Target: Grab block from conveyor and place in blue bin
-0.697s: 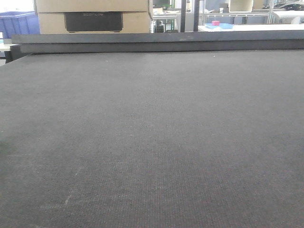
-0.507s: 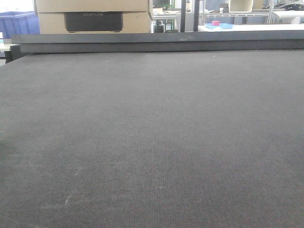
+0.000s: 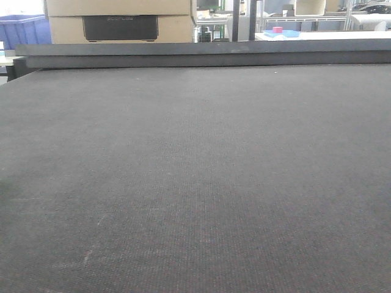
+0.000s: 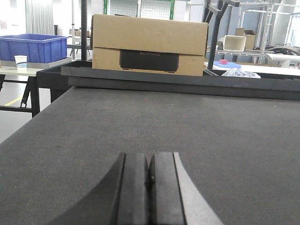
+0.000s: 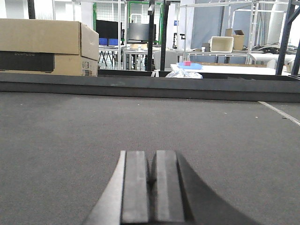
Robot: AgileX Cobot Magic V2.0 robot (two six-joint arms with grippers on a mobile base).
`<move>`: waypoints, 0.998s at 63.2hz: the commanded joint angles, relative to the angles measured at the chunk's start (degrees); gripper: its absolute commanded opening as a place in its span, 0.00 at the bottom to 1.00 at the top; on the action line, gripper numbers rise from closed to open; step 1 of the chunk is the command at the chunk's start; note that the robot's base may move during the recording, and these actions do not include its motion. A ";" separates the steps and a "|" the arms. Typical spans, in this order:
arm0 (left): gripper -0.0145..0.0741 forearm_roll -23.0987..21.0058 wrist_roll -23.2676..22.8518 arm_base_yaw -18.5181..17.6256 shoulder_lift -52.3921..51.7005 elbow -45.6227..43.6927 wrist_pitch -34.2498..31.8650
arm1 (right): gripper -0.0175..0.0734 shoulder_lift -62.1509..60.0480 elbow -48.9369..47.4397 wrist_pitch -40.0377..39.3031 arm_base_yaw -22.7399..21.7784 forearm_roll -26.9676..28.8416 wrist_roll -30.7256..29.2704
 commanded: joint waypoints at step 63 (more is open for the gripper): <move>0.04 -4.50 1.25 -0.23 1.84 -11.94 -16.52 | 0.01 2.79 -18.02 -7.20 0.08 7.09 -0.11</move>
